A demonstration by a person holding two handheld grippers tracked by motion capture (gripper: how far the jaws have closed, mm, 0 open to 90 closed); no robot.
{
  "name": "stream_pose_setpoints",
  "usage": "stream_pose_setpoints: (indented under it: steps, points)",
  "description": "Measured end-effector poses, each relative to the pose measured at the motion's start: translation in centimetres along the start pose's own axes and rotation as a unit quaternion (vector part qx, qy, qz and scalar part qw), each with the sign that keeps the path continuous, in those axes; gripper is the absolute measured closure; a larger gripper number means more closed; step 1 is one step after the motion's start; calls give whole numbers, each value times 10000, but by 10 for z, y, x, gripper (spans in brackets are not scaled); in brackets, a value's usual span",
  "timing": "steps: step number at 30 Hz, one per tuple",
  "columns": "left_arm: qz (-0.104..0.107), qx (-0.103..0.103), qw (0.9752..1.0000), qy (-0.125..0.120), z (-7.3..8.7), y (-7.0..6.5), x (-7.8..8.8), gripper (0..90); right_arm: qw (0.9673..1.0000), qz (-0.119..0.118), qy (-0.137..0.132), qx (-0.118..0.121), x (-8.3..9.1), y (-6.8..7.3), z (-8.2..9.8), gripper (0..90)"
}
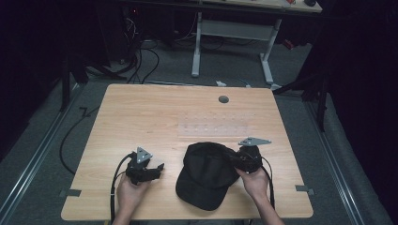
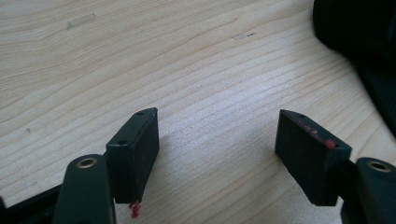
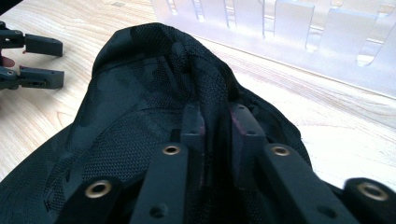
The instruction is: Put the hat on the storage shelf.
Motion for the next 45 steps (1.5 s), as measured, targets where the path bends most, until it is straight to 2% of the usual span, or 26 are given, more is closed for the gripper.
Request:
stream_pose_setpoints:
  steps: [7,15,18,22,23,24,27,28,31,33,34,35,36,39,40,41,42,43,44,45]
  points:
    - [52,120,9999,-16,-2,1,1,306,9999,-89,-72,1,3,0,0,848]
    - [32,-59,10000,55,2,-2,1,288,9992,-253,-292,52,13,0,-2,857]
    - [52,-30,9999,84,2,-3,2,288,9989,-259,-374,107,19,0,-4,858]
    - [179,181,9995,187,0,-4,4,285,9980,-321,-512,209,28,2,-8,858]
    - [287,262,9990,239,0,-7,6,280,9977,-325,-546,239,30,2,-9,859]
    - [287,262,9990,239,0,-7,6,279,9977,-325,-546,239,30,2,-9,859]
    - [482,263,9980,319,-2,-15,9,275,9966,-392,-665,274,38,3,-14,859]
    - [647,307,9969,334,-5,-22,12,273,9963,-409,-703,288,39,2,-15,859]
    - [800,328,9957,337,-8,-29,15,271,9955,-441,-779,304,44,2,-18,860]
    - [968,352,9941,337,-12,-37,19,268,9951,-449,-823,328,48,2,-20,860]
    - [1136,386,9921,362,-16,-45,21,264,9946,-430,-861,386,51,2,-22,859]
    - [1217,380,9911,389,-18,-49,23,263,9944,-425,-877,404,52,2,-23,859]
    - [1217,380,9911,389,-18,-49,23,260,9944,-425,-877,404,52,2,-23,859]
    - [1479,460,9870,421,-23,-62,27,250,9932,-463,-970,445,57,2,-26,859]
    - [1621,390,9847,505,-25,-70,29,245,9929,-483,-987,453,58,2,-26,859]
    - [1621,390,9847,505,-25,-70,29,242,9929,-483,-987,453,58,2,-26,859]
    - [1690,393,9835,509,-26,-74,30,241,9924,-508,-1012,480,60,3,-27,859]
    - [1834,414,9806,562,-28,-82,32,238,9920,-515,-1027,518,61,4,-27,859]
    - [1834,414,9806,562,-28,-82,32,235,9920,-515,-1027,518,61,4,-27,859]
    - [1931,403,9784,624,-29,-88,33,234,9914,-526,-1056,568,63,5,-28,859]
Point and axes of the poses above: each handheld gripper's, and its own axes: x roughly backward along the jaws, z roughly out of its underside, y roughly to its left, the point moved 4 cm from there along -x, roughly forward along the jaws, and after that the axes turned 9 degrees about z, right-handed, at the moved point
